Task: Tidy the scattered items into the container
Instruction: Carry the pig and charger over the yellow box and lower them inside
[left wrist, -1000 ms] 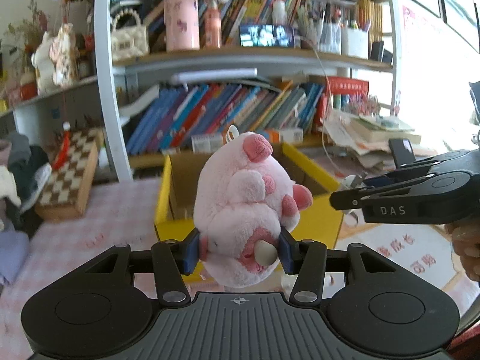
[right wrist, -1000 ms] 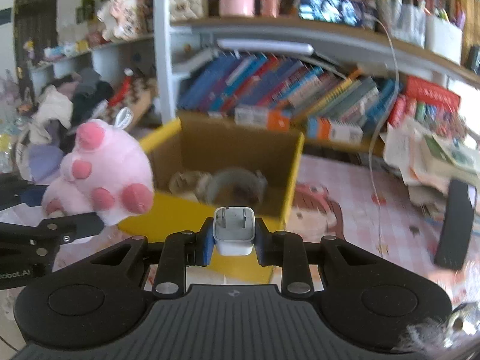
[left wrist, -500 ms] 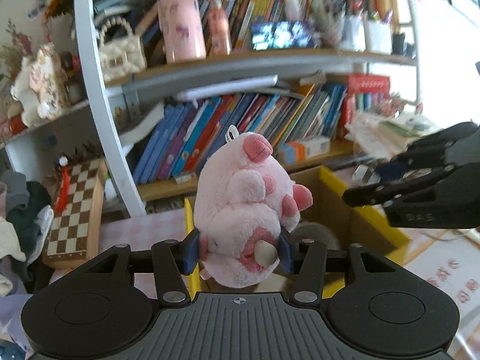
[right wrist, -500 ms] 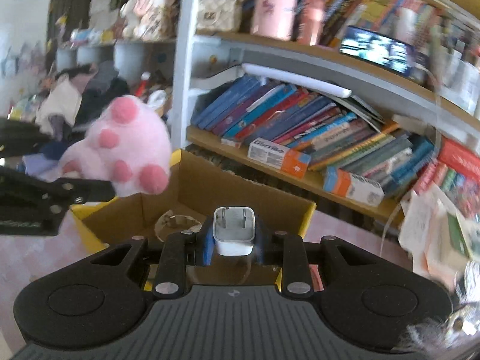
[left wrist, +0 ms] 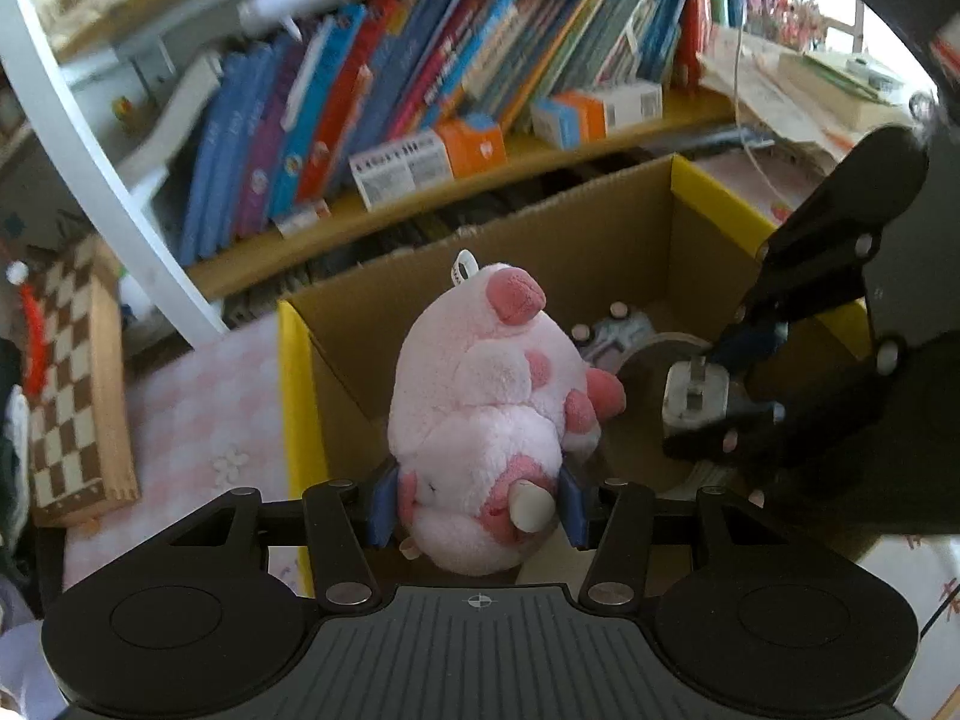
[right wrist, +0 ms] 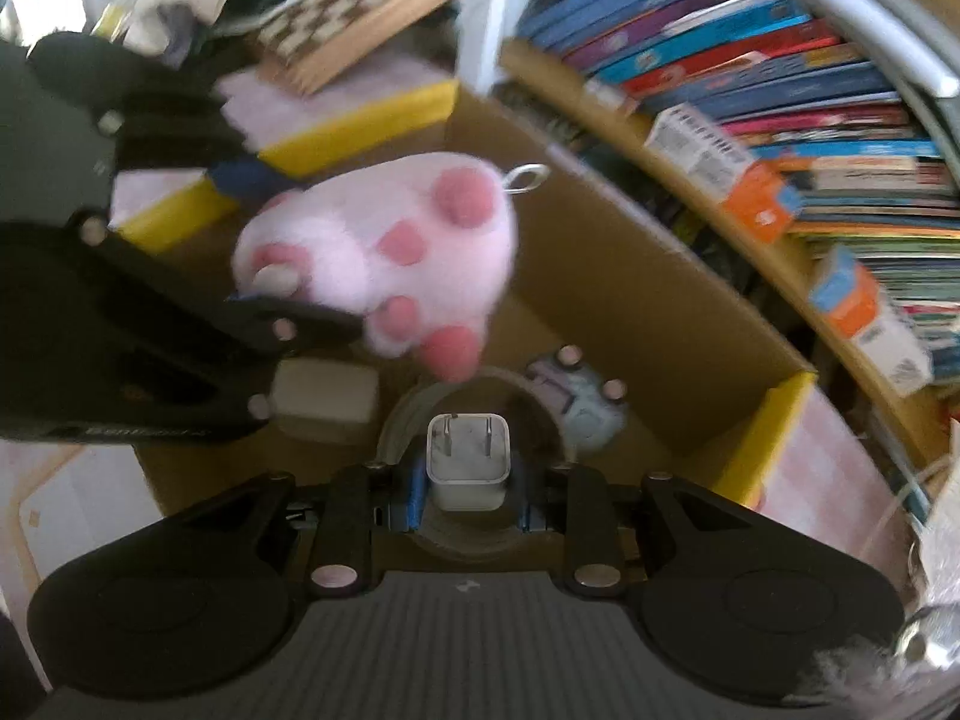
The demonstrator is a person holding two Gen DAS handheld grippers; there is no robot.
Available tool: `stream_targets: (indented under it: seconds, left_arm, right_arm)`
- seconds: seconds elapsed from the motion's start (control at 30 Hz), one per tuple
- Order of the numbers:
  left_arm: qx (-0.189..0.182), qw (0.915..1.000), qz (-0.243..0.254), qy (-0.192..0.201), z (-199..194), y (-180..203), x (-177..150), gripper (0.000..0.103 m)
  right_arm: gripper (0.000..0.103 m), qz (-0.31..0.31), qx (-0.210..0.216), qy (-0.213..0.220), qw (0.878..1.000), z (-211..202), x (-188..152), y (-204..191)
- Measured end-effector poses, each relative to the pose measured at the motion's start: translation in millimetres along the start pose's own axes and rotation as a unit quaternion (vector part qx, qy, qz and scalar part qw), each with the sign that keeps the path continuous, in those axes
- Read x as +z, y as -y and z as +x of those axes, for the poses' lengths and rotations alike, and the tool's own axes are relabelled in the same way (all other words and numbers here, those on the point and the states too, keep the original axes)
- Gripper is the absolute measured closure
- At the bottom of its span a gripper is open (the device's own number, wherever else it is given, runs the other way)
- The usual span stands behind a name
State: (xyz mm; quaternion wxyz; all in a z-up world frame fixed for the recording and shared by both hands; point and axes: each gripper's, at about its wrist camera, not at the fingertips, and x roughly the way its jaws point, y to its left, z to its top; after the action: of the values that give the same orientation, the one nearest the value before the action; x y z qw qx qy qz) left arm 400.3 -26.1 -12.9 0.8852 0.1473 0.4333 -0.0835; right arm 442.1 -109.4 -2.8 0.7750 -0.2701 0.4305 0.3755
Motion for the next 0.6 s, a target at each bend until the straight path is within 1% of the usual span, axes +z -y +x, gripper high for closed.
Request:
stream_targets:
  seconds: [0.23, 0.4, 0.53, 0.6]
  left_arm:
    - [-0.029, 0.9978, -0.039, -0.046, 22.5, -14.6, 10.7, 0.051]
    - [-0.024, 0.9983, -0.019, -0.051, 27.8, -9.1, 13.8, 0.048]
    - [-0.025, 0.9986, -0.007, -0.046, 29.2, -8.8, 13.8, 0.046]
    - [-0.028, 0.9987, -0.007, -0.042, 29.3, -9.8, 13.9, 0.044]
  right_arm:
    - [0.078, -0.024, 0.009, -0.042, 0.999, 24.3, 2.1, -1.6]
    - [0.078, -0.013, 0.017, -0.045, 0.999, 28.3, -1.0, 2.0]
    - [0.078, -0.001, 0.025, -0.042, 0.999, 28.9, -2.2, 4.0]
    - [0.076, 0.004, 0.026, -0.037, 0.999, 26.9, -1.5, 5.5]
